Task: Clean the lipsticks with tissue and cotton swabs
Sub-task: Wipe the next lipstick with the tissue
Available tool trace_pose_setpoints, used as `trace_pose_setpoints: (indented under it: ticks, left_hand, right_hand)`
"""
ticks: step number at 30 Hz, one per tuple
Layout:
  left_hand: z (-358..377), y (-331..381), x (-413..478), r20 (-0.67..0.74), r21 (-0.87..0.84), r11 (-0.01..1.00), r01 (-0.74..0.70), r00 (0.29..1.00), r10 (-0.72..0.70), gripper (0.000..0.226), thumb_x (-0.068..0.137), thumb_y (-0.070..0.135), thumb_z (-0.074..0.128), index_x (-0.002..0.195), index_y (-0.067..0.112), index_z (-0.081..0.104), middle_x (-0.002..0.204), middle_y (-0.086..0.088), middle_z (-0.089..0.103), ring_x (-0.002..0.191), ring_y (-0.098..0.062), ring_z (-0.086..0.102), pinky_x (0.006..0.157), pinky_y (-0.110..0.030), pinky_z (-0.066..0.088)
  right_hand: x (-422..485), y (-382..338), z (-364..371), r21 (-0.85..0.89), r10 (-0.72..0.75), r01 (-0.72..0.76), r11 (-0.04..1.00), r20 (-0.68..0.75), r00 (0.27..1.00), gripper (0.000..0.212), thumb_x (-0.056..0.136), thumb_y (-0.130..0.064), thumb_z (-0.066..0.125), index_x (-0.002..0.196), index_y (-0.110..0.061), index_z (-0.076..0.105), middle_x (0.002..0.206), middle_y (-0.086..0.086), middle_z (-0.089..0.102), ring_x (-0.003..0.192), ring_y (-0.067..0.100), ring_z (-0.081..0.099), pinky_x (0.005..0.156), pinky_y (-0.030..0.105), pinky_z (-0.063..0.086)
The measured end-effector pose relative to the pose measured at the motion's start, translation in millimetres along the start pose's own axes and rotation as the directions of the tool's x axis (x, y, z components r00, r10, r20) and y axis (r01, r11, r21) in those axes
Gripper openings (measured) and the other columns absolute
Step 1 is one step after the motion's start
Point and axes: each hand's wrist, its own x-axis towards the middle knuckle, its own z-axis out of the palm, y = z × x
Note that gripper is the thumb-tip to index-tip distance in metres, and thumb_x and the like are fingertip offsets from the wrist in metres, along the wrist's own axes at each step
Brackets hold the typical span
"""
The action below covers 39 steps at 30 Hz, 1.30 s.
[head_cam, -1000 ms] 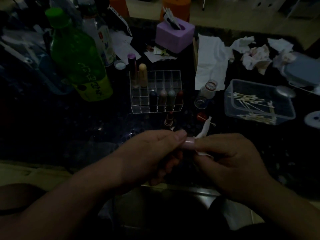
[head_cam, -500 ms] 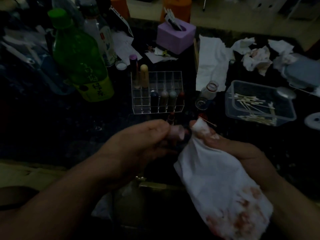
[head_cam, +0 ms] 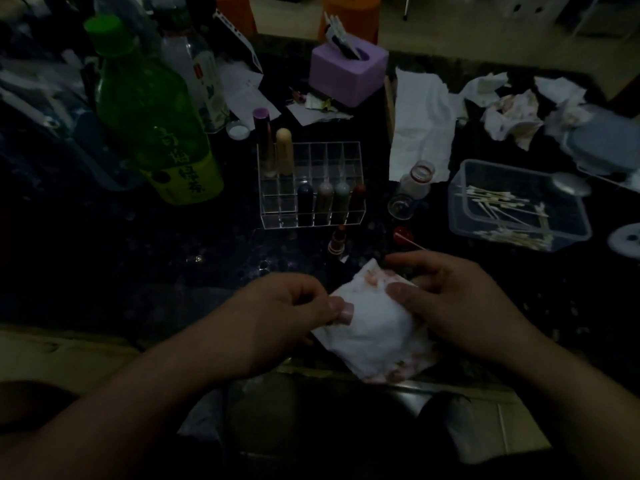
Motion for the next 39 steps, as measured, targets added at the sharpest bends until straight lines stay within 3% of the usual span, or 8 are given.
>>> trace_pose_setpoints:
  ticks: [3, 6, 13, 17, 21, 24, 30, 39]
  left_hand:
    - [-6.5, -5.8, 4.9, -0.114, 0.056, 0.996, 0.073, 0.991, -0.067, 0.03, 0.081, 0.047, 0.075, 0.081, 0.017, 0.073, 0.078, -0.006, 0.074, 0.071, -0.016, 0.069, 0.077, -0.041, 0.058]
    - [-13.8, -3.7, 6.3, -0.195, -0.096, 0.994, 0.052, 0.978, -0.07, 0.027, 0.084, 0.029, 0.077, 0.085, 0.004, 0.068, 0.071, -0.013, 0.071, 0.061, -0.019, 0.067, 0.059, -0.031, 0.056]
    - [-24.0, -1.3, 8.0, -0.305, -0.157, 0.988, -0.002, 0.951, -0.047, 0.022, 0.083, 0.019, 0.078, 0.087, 0.001, 0.066, 0.067, -0.016, 0.068, 0.051, -0.015, 0.063, 0.046, -0.018, 0.047]
    - [-24.9, 0.1, 12.4, -0.343, -0.194, 0.981, -0.013, 0.938, -0.055, 0.013, 0.084, 0.011, 0.075, 0.088, 0.002, 0.067, 0.061, -0.008, 0.061, 0.042, -0.011, 0.052, 0.039, -0.017, 0.039]
    - [-29.5, -2.8, 14.5, -0.39, -0.169, 0.984, -0.053, 0.921, -0.017, 0.013, 0.09, 0.014, 0.067, 0.087, 0.025, 0.073, 0.063, 0.009, 0.067, 0.044, -0.002, 0.05, 0.042, -0.017, 0.037]
    - [-30.2, -3.9, 14.6, -0.403, -0.175, 0.982, -0.077, 0.915, 0.0, 0.03, 0.097, 0.013, 0.058, 0.079, 0.029, 0.075, 0.087, -0.002, 0.075, 0.046, -0.001, 0.05, 0.047, -0.019, 0.037]
    - [-31.6, -1.6, 13.0, -0.397, -0.118, 0.988, -0.104, 0.916, 0.049, 0.025, 0.089, 0.012, 0.07, 0.081, 0.035, 0.075, 0.073, 0.015, 0.074, 0.054, 0.008, 0.059, 0.056, -0.013, 0.047]
    - [-16.5, 6.2, 7.5, -0.406, 0.054, 0.964, -0.26, 0.877, 0.259, 0.032, 0.071, 0.04, 0.083, 0.101, 0.04, 0.073, 0.098, 0.015, 0.07, 0.086, 0.006, 0.065, 0.07, -0.007, 0.048]
  right_hand:
    - [20.2, 19.2, 2.1, -0.255, -0.087, 0.065, 0.965, -0.074, 0.993, 0.036, 0.087, -0.023, 0.071, 0.122, -0.028, 0.066, 0.082, -0.008, 0.07, 0.076, 0.005, 0.066, 0.067, 0.018, 0.051]
    - [35.4, 32.4, 1.5, -0.36, -0.1, 0.054, 0.931, -0.11, 0.989, 0.039, 0.088, -0.026, 0.069, 0.126, -0.027, 0.064, 0.089, -0.015, 0.065, 0.079, -0.003, 0.059, 0.069, 0.011, 0.041]
    - [42.0, 21.2, 18.7, -0.674, -0.391, 0.198, 0.712, -0.147, 0.908, 0.033, 0.087, -0.034, 0.062, 0.113, -0.015, 0.067, 0.102, 0.004, 0.06, 0.1, 0.025, 0.051, 0.081, 0.031, 0.039]
    - [44.8, 2.2, 34.9, -0.564, -0.433, 0.289, 0.773, -0.139, 0.89, 0.033, 0.083, -0.042, 0.071, 0.109, -0.022, 0.068, 0.093, -0.007, 0.056, 0.092, 0.012, 0.047, 0.079, 0.023, 0.034]
    - [50.3, -13.7, 50.4, -0.361, -0.352, 0.276, 0.891, -0.162, 0.922, 0.034, 0.081, -0.043, 0.074, 0.111, -0.028, 0.07, 0.095, -0.012, 0.061, 0.085, 0.002, 0.054, 0.074, 0.012, 0.041]
    - [59.9, -12.1, 57.2, -0.373, -0.315, 0.239, 0.896, -0.159, 0.936, 0.036, 0.078, -0.044, 0.077, 0.111, -0.029, 0.07, 0.098, -0.01, 0.062, 0.088, 0.004, 0.057, 0.078, 0.017, 0.045]
    - [65.0, -7.7, 64.1, -0.345, -0.34, 0.263, 0.901, -0.185, 0.922, 0.017, 0.08, -0.033, 0.078, 0.096, -0.026, 0.075, 0.088, -0.013, 0.058, 0.083, -0.001, 0.052, 0.071, 0.002, 0.034]
    - [26.5, -33.8, 51.9, -0.112, -0.461, 0.449, 0.887, -0.147, 0.875, 0.014, 0.078, -0.032, 0.07, 0.086, -0.02, 0.071, 0.077, -0.012, 0.068, 0.074, 0.003, 0.064, 0.063, 0.013, 0.049]
